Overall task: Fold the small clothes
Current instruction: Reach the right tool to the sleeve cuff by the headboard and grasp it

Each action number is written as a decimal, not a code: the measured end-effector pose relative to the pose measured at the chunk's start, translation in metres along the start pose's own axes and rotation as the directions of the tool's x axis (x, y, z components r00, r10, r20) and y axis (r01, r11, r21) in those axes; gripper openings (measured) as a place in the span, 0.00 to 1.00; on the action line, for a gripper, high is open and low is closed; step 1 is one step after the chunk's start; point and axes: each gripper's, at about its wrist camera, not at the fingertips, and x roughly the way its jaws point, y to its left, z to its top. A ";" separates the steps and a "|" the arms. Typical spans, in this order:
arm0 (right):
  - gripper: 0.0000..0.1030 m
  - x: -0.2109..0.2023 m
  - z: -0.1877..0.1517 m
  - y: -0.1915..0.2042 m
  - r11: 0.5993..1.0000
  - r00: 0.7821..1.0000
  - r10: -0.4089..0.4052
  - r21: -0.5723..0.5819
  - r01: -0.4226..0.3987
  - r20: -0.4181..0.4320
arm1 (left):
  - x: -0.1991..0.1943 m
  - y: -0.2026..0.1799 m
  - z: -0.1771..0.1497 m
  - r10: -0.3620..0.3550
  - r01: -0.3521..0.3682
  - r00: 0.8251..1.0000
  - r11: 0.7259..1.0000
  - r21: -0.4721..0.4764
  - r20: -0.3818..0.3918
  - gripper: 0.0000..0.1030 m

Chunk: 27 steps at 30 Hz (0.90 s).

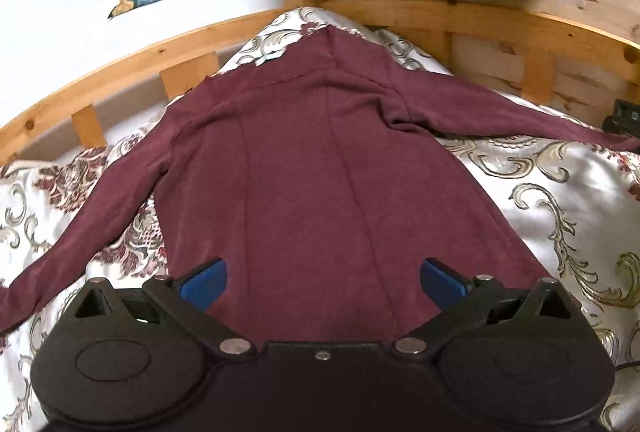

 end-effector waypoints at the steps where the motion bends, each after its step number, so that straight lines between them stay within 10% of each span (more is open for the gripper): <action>1: 1.00 0.002 0.000 0.000 1.000 1.000 -0.015 0.010 0.015 0.003 | -0.001 0.001 0.000 0.002 -0.002 1.000 1.000 -0.006 0.000 0.99; 18: 0.94 0.021 0.012 -0.022 0.945 0.980 -0.185 0.287 0.156 0.077 | -0.002 0.014 -0.004 0.058 -0.058 0.998 0.997 -0.041 -0.017 0.99; 27: 0.23 0.030 0.016 -0.046 0.882 0.941 -0.336 0.360 0.302 0.033 | -0.002 0.027 -0.006 0.095 -0.096 0.995 0.994 -0.059 -0.030 0.99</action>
